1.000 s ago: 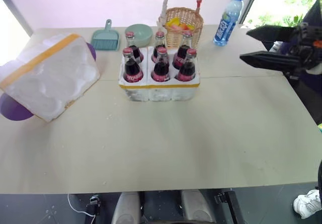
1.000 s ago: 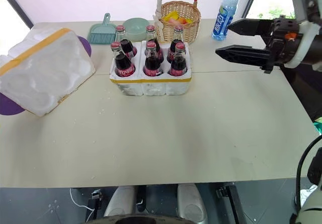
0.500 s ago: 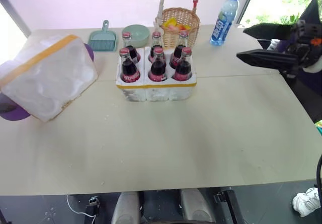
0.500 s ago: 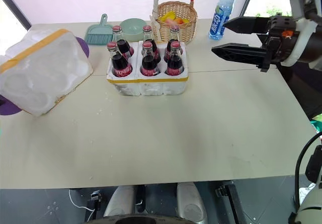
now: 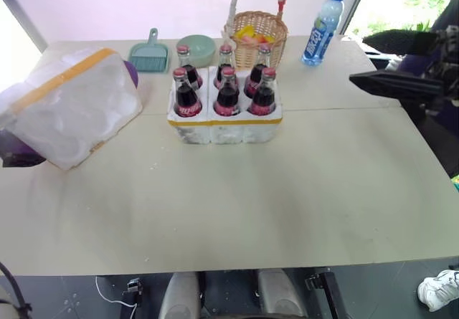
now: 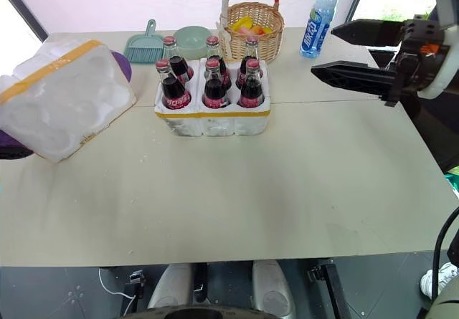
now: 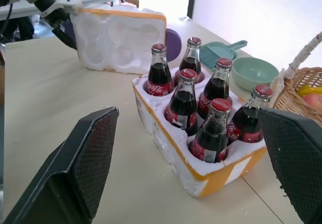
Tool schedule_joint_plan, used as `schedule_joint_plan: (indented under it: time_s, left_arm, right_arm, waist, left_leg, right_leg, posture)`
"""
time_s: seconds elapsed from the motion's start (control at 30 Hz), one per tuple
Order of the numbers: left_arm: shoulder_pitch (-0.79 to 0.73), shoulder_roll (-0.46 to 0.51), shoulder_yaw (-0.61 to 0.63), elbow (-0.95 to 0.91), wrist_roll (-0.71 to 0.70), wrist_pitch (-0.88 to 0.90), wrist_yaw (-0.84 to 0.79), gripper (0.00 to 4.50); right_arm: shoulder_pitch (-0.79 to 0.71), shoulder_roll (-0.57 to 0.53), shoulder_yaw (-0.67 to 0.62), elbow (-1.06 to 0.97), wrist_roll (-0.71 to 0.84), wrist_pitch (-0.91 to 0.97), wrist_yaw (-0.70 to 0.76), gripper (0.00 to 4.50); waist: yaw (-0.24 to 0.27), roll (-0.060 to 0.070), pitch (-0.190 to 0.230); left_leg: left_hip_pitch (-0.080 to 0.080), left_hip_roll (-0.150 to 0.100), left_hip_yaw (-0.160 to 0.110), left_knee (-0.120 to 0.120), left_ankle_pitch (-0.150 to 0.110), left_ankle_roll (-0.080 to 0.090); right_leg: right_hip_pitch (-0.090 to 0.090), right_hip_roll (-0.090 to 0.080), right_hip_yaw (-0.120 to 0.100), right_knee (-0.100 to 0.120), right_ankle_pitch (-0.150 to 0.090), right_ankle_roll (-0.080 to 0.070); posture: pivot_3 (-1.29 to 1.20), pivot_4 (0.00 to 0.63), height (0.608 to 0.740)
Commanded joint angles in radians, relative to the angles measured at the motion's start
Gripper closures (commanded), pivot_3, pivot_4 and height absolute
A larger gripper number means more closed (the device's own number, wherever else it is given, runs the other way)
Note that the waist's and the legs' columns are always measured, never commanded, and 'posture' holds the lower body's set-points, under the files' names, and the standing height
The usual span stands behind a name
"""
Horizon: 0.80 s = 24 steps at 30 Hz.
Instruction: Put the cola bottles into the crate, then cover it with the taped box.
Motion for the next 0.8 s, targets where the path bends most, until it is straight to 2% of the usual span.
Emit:
schedule_joint_plan:
  time_s: [0.03, 0.07, 0.23, 0.3, 0.67, 0.8]
  left_arm:
    - [-0.031, -0.010, 0.010, 0.009, 0.001, 0.020, 0.014, 0.55]
    - [-0.037, -0.011, 0.011, 0.009, -0.002, 0.023, -0.002, 0.87]
    - [-0.030, 0.000, -0.010, -0.003, 0.010, 0.020, -0.116, 3.34]
    - [-0.023, 0.006, -0.013, -0.007, 0.014, 0.019, -0.135, 4.07]
    - [0.013, 0.010, 0.017, -0.027, -0.019, -0.010, -0.157, 4.13]
    - [0.038, 0.009, 0.047, -0.056, -0.044, -0.091, -0.086, 4.13]
  right_arm:
    - [-0.001, -0.013, -0.030, -0.034, 0.018, -0.015, -0.012, 0.00]
    - [0.000, -0.012, -0.029, -0.036, 0.019, -0.017, -0.014, 0.00]
    - [0.007, -0.006, -0.029, -0.038, 0.025, -0.017, -0.025, 0.00]
    - [0.013, -0.003, -0.031, -0.040, 0.029, -0.018, -0.029, 0.00]
    - [0.024, 0.000, -0.013, -0.024, 0.048, -0.009, -0.038, 0.00]
    - [0.064, -0.024, -0.004, -0.035, -0.005, -0.059, -0.016, 0.00]
  waist:
    - [0.002, 0.000, 0.000]
    - [0.004, 0.000, 0.000]
    - [0.005, 0.000, 0.000]
    - [0.005, 0.000, 0.000]
    - [0.001, 0.000, 0.000]
    - [0.003, 0.000, 0.000]
  left_leg:
    - [0.000, 0.000, 0.000, 0.000, 0.000, 0.000]
    - [0.000, 0.000, 0.000, 0.000, 0.000, 0.000]
    - [0.000, 0.000, 0.000, 0.000, 0.000, 0.000]
    - [0.000, 0.000, 0.000, 0.000, 0.000, 0.000]
    - [0.000, 0.000, -0.001, 0.000, 0.000, 0.000]
    - [0.000, 0.000, -0.001, 0.000, 0.000, 0.000]
  right_leg:
    - [0.000, 0.000, 0.000, 0.000, 0.000, 0.000]
    - [0.000, 0.000, 0.000, 0.000, 0.000, 0.000]
    - [0.000, 0.000, 0.000, 0.000, 0.000, 0.000]
    - [0.000, 0.000, 0.000, 0.000, 0.000, 0.000]
    - [0.001, 0.000, 0.000, 0.000, 0.000, 0.000]
    - [0.001, 0.000, 0.000, 0.000, 0.000, 0.000]
  posture:
    - [0.00, 0.150, 0.740]
    - [0.00, 0.150, 0.740]
    - [0.00, 0.150, 0.740]
    - [0.00, 0.150, 0.740]
    - [0.00, 0.150, 0.740]
    - [0.00, 0.150, 0.740]
